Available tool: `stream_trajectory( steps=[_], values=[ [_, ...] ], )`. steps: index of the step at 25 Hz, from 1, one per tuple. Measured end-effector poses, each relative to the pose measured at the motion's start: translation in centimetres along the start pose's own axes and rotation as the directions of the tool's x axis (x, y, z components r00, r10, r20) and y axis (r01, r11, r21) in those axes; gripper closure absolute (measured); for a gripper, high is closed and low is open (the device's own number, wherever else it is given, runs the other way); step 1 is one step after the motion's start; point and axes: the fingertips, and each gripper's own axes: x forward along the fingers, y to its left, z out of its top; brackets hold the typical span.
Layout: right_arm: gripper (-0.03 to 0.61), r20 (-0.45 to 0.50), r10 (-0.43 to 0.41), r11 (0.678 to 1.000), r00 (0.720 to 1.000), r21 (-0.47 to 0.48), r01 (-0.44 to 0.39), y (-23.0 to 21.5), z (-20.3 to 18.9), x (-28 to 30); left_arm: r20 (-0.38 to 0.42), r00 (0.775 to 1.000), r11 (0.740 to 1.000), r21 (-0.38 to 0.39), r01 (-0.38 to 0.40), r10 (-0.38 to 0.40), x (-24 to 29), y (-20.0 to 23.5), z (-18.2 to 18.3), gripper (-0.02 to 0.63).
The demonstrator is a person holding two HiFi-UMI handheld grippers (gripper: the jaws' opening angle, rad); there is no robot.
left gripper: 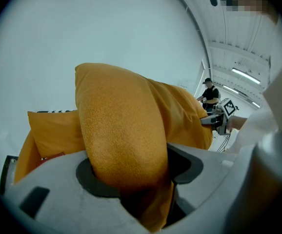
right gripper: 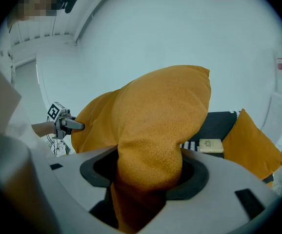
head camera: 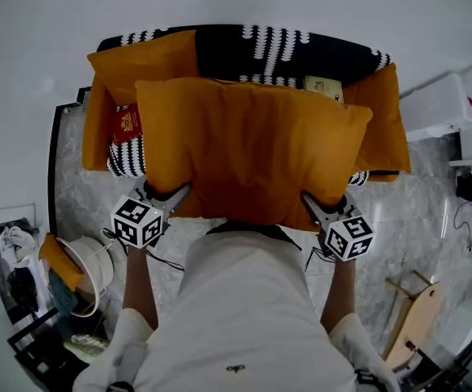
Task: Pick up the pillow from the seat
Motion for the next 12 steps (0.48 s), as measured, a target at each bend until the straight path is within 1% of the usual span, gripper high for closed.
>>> stream_trajectory(
  steps=[12],
  values=[
    [0.314,-0.032,-0.011,1.000,0.999,-0.009,0.011,-0.06,-0.60,-0.36,-0.007,1.000,1.000,-0.012,0.009,-0.009,-0.16,-0.73,-0.69,0.339]
  ],
)
